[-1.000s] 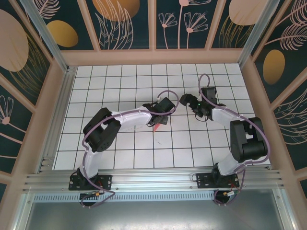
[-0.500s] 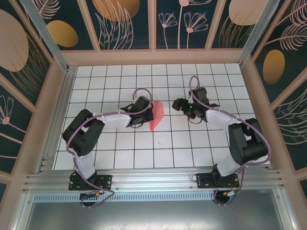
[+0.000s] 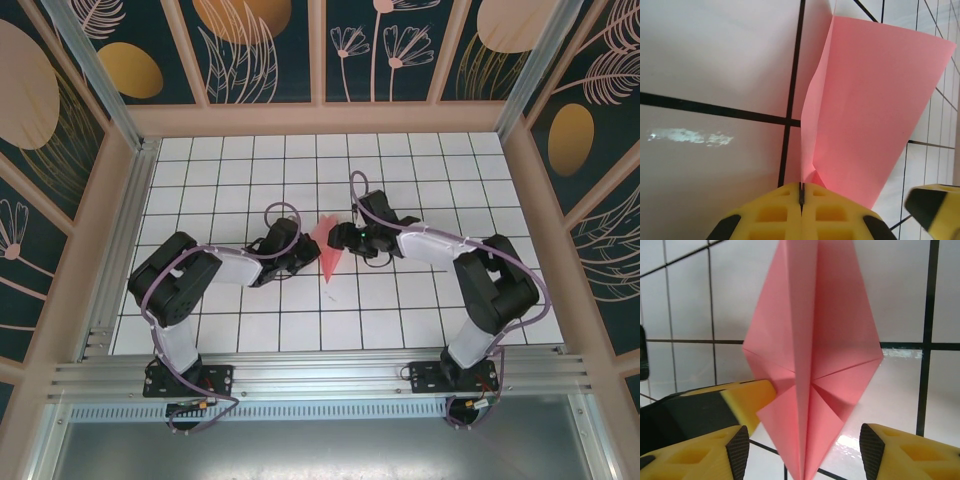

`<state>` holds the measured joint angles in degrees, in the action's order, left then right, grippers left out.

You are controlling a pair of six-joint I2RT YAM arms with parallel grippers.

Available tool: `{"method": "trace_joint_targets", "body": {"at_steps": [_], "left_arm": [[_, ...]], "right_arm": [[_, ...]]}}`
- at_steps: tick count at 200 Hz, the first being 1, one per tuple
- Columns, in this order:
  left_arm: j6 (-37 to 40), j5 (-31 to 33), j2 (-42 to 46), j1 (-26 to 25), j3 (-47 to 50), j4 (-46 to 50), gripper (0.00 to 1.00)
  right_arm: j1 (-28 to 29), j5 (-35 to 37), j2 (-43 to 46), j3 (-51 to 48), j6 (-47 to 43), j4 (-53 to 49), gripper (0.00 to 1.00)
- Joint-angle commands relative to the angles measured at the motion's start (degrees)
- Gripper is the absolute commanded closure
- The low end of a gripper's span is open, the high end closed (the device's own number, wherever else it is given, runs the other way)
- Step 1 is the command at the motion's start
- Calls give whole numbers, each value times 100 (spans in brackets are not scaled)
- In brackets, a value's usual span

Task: Fold a paper plane with a square sheet of paper (pick it up from the middle)
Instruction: Move a paper plane to the center of the table.

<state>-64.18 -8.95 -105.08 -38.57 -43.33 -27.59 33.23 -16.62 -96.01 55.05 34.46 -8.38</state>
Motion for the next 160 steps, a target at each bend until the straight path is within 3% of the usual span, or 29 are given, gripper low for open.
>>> {"method": "trace_joint_targets", "body": {"at_steps": [1, 29, 61, 122, 160], "left_arm": [[-343, -245, 144, 86, 184, -720, 99], [-349, -278, 140, 107, 264, -786, 99], [-424, -294, 108, 119, 391, -871, 100], [-687, -45, 74, 182, 493, -517, 100], [-849, 42, 38, 182, 454, -318, 100]], "right_arm": [[159, 182, -258, 338, -240, -387, 35], [223, 106, -453, 462, -256, -419, 35], [245, 51, -691, 646, -202, -362, 42], [309, 782, -1406, 1530, -268, -888, 63], [530, 1208, -1748, 1966, -156, -1281, 66]]}}
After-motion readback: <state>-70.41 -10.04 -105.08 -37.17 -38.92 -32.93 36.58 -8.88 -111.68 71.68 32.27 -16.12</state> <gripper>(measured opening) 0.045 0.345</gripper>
